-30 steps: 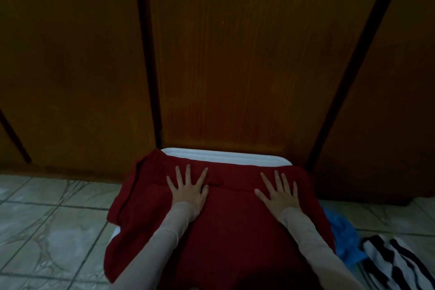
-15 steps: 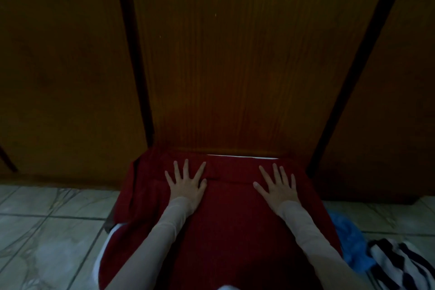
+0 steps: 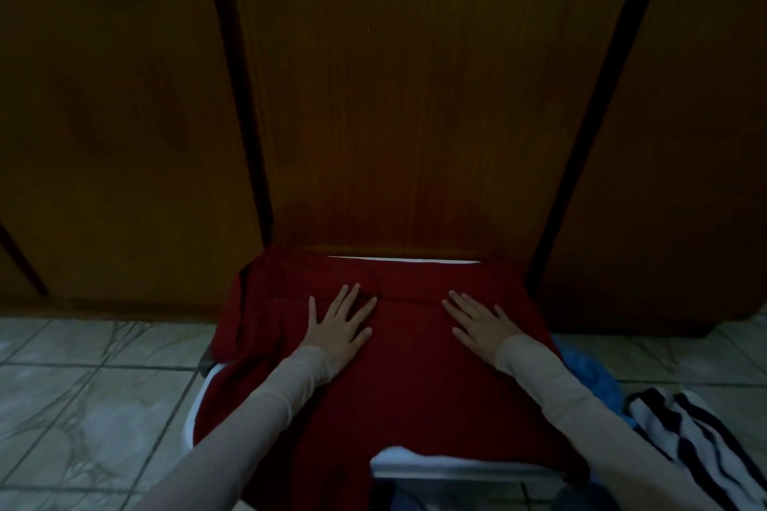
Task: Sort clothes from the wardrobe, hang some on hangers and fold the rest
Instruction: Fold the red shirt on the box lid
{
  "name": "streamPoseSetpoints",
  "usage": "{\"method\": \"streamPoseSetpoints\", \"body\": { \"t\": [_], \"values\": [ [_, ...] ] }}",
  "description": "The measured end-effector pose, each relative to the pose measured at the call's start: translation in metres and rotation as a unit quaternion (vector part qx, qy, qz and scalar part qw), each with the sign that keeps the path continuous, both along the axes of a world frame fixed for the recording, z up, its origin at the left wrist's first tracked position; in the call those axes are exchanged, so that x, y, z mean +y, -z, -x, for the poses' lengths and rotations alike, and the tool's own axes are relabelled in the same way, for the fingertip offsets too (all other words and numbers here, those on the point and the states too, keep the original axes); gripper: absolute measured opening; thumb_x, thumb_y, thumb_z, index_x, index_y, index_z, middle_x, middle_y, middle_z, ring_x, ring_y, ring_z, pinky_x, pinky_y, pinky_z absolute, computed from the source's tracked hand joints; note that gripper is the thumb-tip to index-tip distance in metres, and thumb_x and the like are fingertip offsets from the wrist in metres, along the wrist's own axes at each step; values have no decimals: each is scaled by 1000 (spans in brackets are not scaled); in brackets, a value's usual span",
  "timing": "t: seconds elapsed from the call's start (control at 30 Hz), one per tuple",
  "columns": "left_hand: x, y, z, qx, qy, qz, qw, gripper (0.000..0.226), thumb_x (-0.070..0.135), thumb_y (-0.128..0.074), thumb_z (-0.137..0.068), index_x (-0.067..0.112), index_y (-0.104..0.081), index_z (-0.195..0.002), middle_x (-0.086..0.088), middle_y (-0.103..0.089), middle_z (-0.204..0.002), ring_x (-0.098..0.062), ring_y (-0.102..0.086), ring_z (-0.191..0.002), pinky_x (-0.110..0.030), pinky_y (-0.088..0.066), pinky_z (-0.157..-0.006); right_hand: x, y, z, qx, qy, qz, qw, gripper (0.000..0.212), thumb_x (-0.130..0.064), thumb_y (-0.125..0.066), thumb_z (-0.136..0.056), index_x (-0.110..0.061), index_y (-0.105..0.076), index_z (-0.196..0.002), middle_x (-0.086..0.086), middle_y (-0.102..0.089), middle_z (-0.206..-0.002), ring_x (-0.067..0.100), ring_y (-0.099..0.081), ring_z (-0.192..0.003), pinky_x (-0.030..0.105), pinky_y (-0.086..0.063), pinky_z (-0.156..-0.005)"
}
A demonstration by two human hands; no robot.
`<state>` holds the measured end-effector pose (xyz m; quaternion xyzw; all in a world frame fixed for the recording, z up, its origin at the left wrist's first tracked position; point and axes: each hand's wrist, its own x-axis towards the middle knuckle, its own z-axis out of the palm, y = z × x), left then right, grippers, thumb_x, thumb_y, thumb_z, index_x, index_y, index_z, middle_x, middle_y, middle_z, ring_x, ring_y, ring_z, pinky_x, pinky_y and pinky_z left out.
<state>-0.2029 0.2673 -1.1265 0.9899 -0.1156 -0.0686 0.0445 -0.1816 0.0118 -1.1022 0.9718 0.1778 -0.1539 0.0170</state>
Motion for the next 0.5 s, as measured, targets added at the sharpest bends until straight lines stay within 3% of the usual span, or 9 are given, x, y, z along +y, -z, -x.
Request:
{"method": "streamPoseSetpoints", "body": {
  "t": [0.1,0.17,0.3,0.4,0.5],
  "values": [
    [-10,-6,16,13,29,44,999,51,39,-31,-100,33,-15,-148,4,1,-158,-15,3,-145,-49,3,-115,-11,-10,19,23,-37,-32,999,55,-32,-32,-102,-27,-7,-150,-5,0,-158,13,-4,-145,40,-8,-117],
    [-16,-10,27,3,54,74,996,49,37,-44,-96,32,-32,-143,2,-23,-152,-15,-17,-140,-44,-15,-116,-16,-17,34,30,-57,-60,996,54,-35,-42,-98,-31,-21,-148,-6,-12,-157,15,-15,-143,34,-15,-115],
    [-25,-22,47,20,73,144,987,40,43,-67,-81,24,-57,-115,3,-52,-113,-14,-47,-111,-35,-37,-100,-25,-25,64,29,-61,-88,994,58,-50,-58,-86,-33,-38,-138,-6,-27,-149,15,-26,-136,33,-22,-111],
    [-30,-29,61,81,80,202,973,40,43,-80,-67,27,-55,-95,8,-54,-88,-11,-54,-88,-26,-45,-83,-30,-27,80,33,-46,-93,994,64,-56,-67,-75,-34,-44,-131,-8,-32,-141,14,-31,-131,35,-27,-109],
    [-32,-36,74,137,70,218,964,44,38,-83,-65,27,-53,-95,12,-51,-82,-9,-51,-82,-23,-44,-77,-34,-29,90,48,-33,-108,992,66,-56,-71,-71,-32,-47,-127,-8,-35,-136,14,-34,-128,33,-30,-105]
  ]
}}
